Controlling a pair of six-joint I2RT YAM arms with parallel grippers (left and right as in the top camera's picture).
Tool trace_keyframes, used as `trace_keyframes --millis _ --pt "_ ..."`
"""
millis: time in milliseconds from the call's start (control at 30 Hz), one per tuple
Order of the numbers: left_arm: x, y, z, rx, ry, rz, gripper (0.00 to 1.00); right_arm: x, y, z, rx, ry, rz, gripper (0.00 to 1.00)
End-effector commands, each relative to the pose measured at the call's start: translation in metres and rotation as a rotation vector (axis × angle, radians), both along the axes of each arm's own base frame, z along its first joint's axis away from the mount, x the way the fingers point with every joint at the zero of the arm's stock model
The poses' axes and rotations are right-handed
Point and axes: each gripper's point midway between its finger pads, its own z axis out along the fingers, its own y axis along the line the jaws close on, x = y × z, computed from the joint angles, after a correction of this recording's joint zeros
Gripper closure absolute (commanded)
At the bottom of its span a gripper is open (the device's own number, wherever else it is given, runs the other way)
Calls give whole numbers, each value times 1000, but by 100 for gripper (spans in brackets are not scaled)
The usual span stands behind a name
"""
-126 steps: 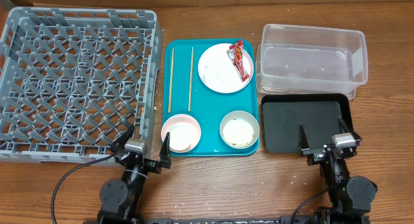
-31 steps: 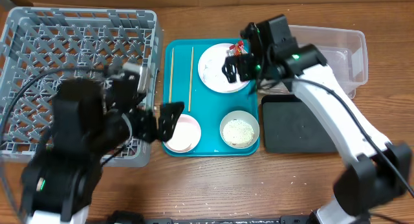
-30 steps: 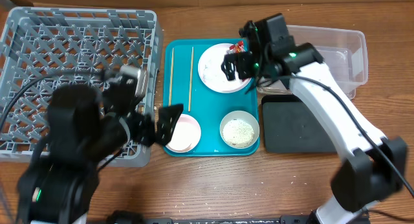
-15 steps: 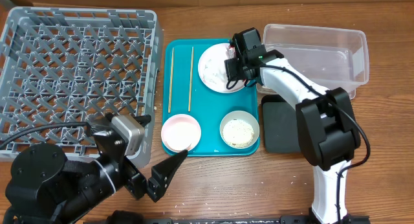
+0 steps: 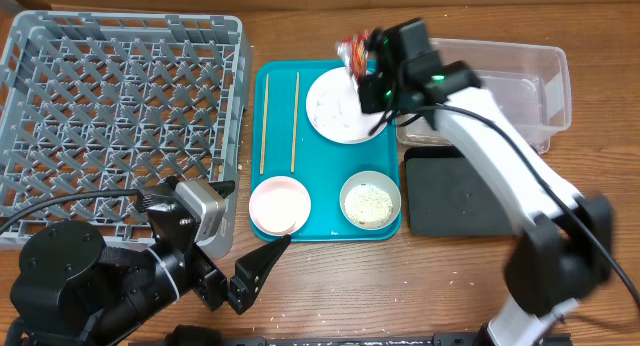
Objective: Sort waste into correct bins and load items into the dishwasher
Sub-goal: 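Grasp the red wrapper on the white plate with the right gripper, then drop the red wrapper into the clear plastic bin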
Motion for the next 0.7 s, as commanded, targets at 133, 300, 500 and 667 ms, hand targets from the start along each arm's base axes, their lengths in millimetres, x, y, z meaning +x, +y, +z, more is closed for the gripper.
trace_keyframes --millis 133,300,500,667 --pt "-1 3 4 10 -25 11 0 22 -114 27 -64 -22 -362 96" --pt "-2 3 3 11 -16 11 0 30 -132 -10 -33 79 -370 96" --pt "-2 3 3 11 -17 11 0 9 -62 4 59 77 -115 37" --pt "-2 3 2 11 -15 11 0 15 -7 -11 -34 -13 -46 34"
